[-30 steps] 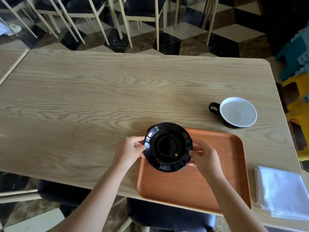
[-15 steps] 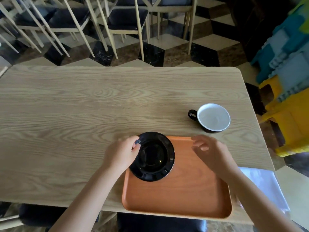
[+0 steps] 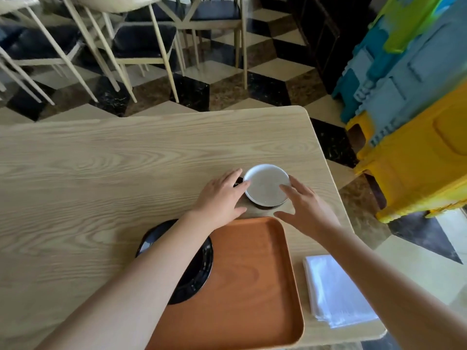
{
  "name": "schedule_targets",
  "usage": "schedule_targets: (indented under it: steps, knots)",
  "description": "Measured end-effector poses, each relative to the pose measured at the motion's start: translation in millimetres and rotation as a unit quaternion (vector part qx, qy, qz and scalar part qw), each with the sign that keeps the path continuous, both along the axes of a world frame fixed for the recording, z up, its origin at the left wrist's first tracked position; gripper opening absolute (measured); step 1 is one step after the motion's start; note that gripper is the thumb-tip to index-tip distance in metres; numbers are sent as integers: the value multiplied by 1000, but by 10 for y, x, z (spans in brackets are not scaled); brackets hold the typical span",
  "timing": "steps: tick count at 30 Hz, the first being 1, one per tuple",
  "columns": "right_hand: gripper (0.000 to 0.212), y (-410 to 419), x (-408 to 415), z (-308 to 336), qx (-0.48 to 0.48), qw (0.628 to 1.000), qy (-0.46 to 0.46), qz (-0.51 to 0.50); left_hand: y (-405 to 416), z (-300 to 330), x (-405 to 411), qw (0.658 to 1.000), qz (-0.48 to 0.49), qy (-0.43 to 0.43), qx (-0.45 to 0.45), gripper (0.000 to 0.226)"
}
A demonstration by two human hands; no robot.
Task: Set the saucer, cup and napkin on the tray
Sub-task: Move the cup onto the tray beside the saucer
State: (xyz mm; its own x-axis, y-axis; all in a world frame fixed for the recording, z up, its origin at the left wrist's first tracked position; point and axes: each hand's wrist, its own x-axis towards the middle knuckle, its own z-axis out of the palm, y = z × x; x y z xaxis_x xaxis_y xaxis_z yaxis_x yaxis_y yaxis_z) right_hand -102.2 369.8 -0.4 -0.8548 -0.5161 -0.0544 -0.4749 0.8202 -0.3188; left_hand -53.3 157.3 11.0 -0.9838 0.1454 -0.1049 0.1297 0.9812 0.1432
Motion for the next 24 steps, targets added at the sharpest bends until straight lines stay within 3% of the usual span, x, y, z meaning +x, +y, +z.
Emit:
schedule_targets:
  steps: [5,9,18,24]
  knots:
    - [53,-15,-23,-24,-99,993,57,-12,32,-43,-84,996,14,46,81,46]
    - [53,0,12,-13,-152,986,67,-8,14,-49,-63,989,18,69,128,46]
    - [61,166,361,139,-186,982,37,21,37,131,509,978,9,127,167,43]
    - [65,247,664,95,-170,982,34,73,160,33,1001,981,47,108,157,45]
